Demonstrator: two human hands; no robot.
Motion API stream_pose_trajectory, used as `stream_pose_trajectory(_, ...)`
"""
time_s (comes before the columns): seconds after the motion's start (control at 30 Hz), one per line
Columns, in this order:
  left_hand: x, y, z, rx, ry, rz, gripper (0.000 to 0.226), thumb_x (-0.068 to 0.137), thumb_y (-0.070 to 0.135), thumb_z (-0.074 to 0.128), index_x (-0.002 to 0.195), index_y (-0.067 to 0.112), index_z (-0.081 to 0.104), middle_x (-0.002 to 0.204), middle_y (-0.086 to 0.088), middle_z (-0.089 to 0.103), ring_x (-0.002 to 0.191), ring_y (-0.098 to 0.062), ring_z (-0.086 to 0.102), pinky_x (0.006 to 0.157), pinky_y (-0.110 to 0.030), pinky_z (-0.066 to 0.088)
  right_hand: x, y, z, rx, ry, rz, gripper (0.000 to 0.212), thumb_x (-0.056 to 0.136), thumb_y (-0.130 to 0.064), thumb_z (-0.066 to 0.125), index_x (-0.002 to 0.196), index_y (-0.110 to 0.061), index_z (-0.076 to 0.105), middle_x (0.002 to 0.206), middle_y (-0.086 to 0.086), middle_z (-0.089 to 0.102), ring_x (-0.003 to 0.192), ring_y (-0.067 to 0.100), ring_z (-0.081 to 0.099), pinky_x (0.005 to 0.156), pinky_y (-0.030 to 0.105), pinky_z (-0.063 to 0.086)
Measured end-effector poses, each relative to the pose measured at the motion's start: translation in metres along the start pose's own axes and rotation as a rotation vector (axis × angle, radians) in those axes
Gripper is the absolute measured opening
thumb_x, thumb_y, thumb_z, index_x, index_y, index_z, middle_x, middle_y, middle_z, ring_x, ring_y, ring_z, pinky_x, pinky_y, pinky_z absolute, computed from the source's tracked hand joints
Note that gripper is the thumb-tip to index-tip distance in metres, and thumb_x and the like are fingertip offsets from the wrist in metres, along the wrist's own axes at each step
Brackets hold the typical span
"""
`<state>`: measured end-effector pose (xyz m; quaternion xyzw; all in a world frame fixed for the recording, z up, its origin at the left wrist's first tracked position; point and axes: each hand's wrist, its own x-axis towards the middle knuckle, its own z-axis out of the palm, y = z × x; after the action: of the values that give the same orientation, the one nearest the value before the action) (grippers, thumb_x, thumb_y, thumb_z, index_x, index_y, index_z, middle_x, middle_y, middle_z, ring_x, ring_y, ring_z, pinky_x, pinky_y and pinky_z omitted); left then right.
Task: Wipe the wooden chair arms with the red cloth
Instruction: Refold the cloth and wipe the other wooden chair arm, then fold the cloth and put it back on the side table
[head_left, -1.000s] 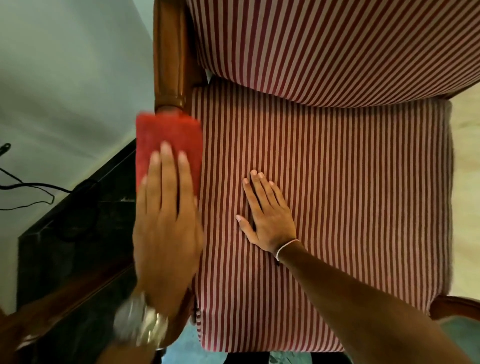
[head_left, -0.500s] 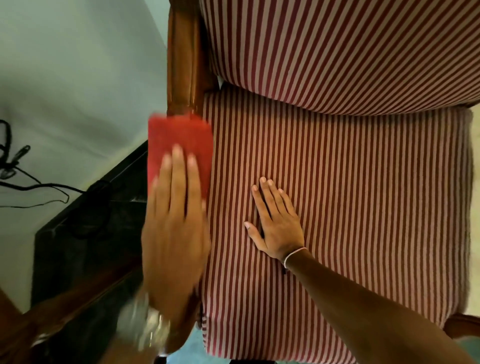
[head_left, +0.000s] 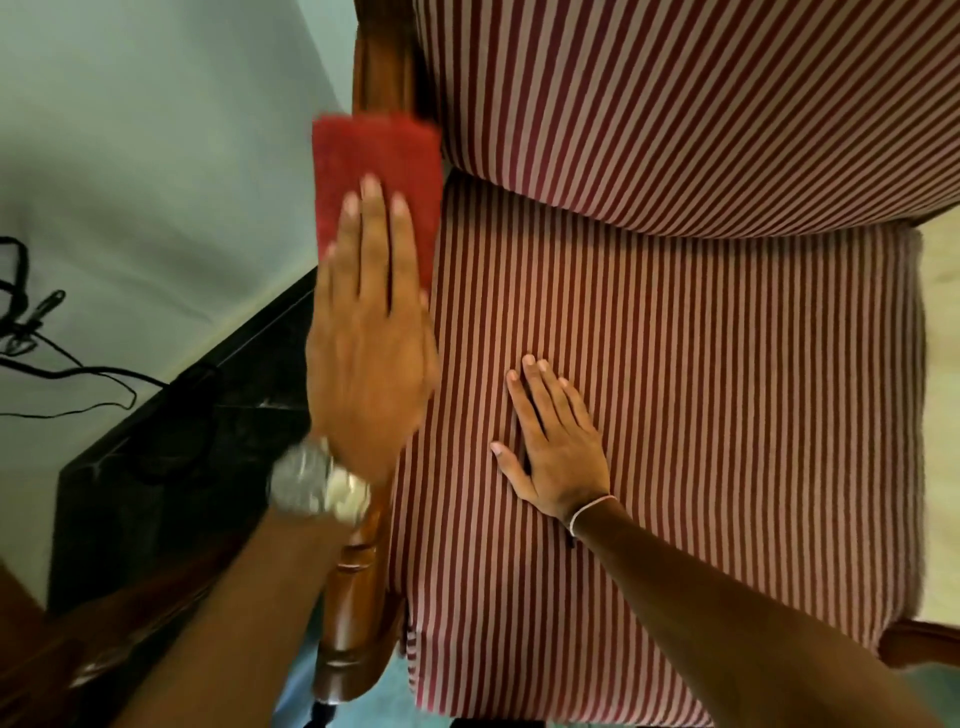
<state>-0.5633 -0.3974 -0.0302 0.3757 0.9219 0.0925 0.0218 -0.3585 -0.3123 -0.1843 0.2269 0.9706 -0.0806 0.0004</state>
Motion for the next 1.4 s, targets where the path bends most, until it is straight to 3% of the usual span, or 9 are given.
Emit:
stream_pose_trajectory(0.23, -0.096, -0.007, -0.005, -0.004, -0.089, 0.061, 0.065, 0.104, 0.027, 0.041, 0.16, 0.007, 0.015, 0.169, -0.015, 0.011, 0.158, -0.029, 0.011, 0.127, -0.051, 0.017, 0.003, -0.013, -0.033, 0.175, -0.096, 0.062, 0.08, 0.1, -0.064, 0.039, 0.161, -0.013, 0.032, 0.172, 0.011, 0.02, 0.162, 0.023, 0.015, 0.133, 0.045, 0.017)
stream_pose_trajectory(0.37, -0.108, -0.022, -0.021, -0.432, -0.117, -0.189, 0.074, 0.104, 0.048, 0.039, 0.162, 0.029, -0.003, 0.171, 0.003, -0.01, 0.158, -0.025, 0.008, 0.12, -0.047, 0.019, 0.034, -0.045, -0.089, 0.967, -0.12, 0.386, 0.053, 0.103, -0.051, 0.047, 0.142, -0.017, 0.057, 0.151, 0.001, 0.055, 0.142, 0.008, 0.05, 0.125, 0.039, 0.038)
stream_pose_trajectory(0.43, -0.124, -0.036, -0.031, -0.574, -0.149, -0.42, 0.084, 0.095, 0.059, 0.046, 0.16, 0.036, -0.001, 0.169, -0.002, 0.013, 0.146, -0.027, 0.038, 0.11, -0.044, 0.037, 0.061, -0.059, -0.115, 1.385, -0.153, 0.487, 0.035, 0.105, -0.04, 0.05, 0.131, -0.02, 0.061, 0.129, -0.003, 0.069, 0.117, 0.003, 0.067, 0.108, 0.033, 0.055)
stream_pose_trajectory(0.5, -0.135, -0.047, -0.04, -0.68, -0.181, -0.584, 0.093, 0.082, 0.062, 0.054, 0.16, 0.032, 0.013, 0.146, -0.005, 0.052, 0.108, -0.004, 0.062, 0.087, -0.026, 0.052, 0.086, -0.07, -0.133, 1.594, -0.255, 0.5, 0.029, 0.102, -0.038, 0.056, 0.128, -0.025, 0.062, 0.121, -0.004, 0.072, 0.109, 0.005, 0.072, 0.097, 0.028, 0.061)
stream_pose_trajectory(0.67, -0.141, -0.043, -0.049, -0.768, -0.18, -0.569, 0.06, 0.086, 0.034, 0.07, 0.142, 0.024, 0.052, 0.105, 0.022, 0.062, 0.088, 0.014, 0.06, 0.074, -0.01, 0.045, 0.112, -0.089, -0.151, 1.634, -0.283, 0.54, 0.055, 0.089, -0.014, 0.078, 0.139, -0.005, 0.056, 0.135, 0.013, 0.068, 0.122, 0.023, 0.068, 0.101, 0.032, 0.058)
stream_pose_trajectory(0.83, -0.133, -0.016, -0.061, -0.858, -0.103, -0.567, 0.053, 0.088, 0.023, 0.071, 0.136, 0.035, 0.052, 0.102, 0.033, 0.058, 0.088, 0.026, 0.061, 0.074, -0.006, 0.054, 0.099, -0.069, -0.171, 1.762, -0.26, 0.573, 0.046, 0.093, -0.006, 0.071, 0.137, -0.001, 0.059, 0.137, 0.021, 0.067, 0.128, 0.033, 0.066, 0.109, 0.052, 0.054)
stream_pose_trajectory(1.07, -0.154, 0.097, -0.073, -1.068, -0.09, -0.578, 0.052, 0.087, 0.027, 0.071, 0.136, 0.03, 0.053, 0.118, 0.022, 0.063, 0.111, -0.006, 0.07, 0.092, -0.043, 0.061, 0.054, 0.015, -0.227, 1.858, -0.174, 0.509, 0.046, 0.096, 0.004, 0.063, 0.141, 0.003, 0.054, 0.129, 0.022, 0.066, 0.122, 0.034, 0.065, 0.112, 0.052, 0.05)
stream_pose_trajectory(1.27, -0.168, 0.242, -0.062, -1.286, -0.104, -0.594, 0.042, 0.074, 0.036, 0.073, 0.106, 0.059, 0.057, 0.107, 0.032, 0.068, 0.103, -0.001, 0.073, 0.07, -0.023, 0.063, -0.001, 0.139, -0.272, 1.802, -0.088, 0.426, 0.043, 0.096, 0.003, 0.064, 0.139, 0.002, 0.057, 0.123, 0.018, 0.068, 0.115, 0.026, 0.066, 0.101, 0.039, 0.057)
stream_pose_trajectory(1.4, -0.164, 0.352, -0.042, -1.349, -0.139, -0.587, 0.044, 0.078, 0.031, 0.072, 0.119, 0.041, 0.059, 0.115, 0.018, 0.069, 0.106, -0.008, 0.073, 0.071, -0.026, 0.063, -0.042, 0.247, -0.296, 1.761, 0.006, 0.449, 0.038, 0.094, 0.001, 0.067, 0.132, -0.005, 0.063, 0.117, 0.013, 0.072, 0.106, 0.02, 0.071, 0.088, 0.029, 0.061)
